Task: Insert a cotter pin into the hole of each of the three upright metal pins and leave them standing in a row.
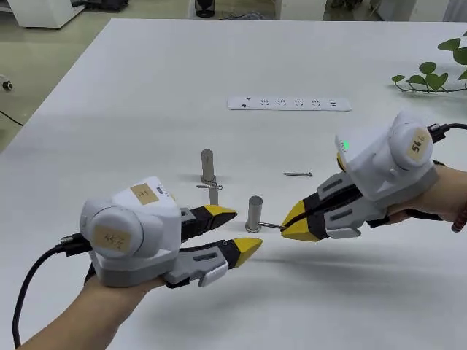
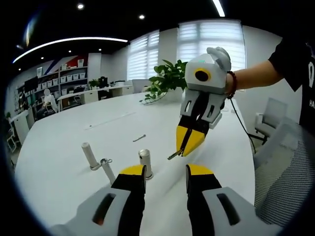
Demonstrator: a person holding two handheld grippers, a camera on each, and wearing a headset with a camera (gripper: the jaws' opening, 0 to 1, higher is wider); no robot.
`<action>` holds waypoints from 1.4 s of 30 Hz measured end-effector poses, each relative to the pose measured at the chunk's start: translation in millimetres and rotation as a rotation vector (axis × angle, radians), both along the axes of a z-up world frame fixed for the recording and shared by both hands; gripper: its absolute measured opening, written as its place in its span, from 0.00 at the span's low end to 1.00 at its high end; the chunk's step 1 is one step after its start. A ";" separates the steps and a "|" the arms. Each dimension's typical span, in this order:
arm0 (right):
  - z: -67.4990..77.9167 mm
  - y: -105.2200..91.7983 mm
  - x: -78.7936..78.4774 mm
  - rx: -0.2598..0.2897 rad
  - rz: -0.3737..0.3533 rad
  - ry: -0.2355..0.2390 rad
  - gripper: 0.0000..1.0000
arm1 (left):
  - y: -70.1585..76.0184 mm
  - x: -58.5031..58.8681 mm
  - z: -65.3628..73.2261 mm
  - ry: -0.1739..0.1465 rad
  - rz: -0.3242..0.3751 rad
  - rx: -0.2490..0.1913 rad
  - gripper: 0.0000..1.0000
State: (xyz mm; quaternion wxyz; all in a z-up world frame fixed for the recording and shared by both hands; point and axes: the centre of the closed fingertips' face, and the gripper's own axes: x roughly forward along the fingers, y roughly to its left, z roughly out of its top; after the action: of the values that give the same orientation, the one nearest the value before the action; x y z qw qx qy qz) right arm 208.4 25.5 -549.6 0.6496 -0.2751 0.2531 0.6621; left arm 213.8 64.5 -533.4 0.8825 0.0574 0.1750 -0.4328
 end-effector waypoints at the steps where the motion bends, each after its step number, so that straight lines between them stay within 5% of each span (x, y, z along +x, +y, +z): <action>1: -0.6 -0.9 2.3 -0.002 -0.004 -0.002 0.00 | 0.2 1.6 -1.0 -0.002 0.010 0.003 0.30; 18: -13.6 -15.9 27.6 -0.080 -0.014 -0.036 0.00 | -0.7 29.6 -11.6 0.016 0.175 -0.020 0.29; 42: -19.0 -16.8 49.4 -0.107 -0.030 -0.027 0.00 | -12.1 58.6 -45.7 0.080 0.227 0.029 0.18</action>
State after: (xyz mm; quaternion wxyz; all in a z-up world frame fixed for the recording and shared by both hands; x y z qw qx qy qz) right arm 257.8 8.7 -568.7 0.6470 -0.3147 0.2833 0.6341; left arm 272.4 52.4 -579.1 0.9173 0.0326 0.2214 -0.3294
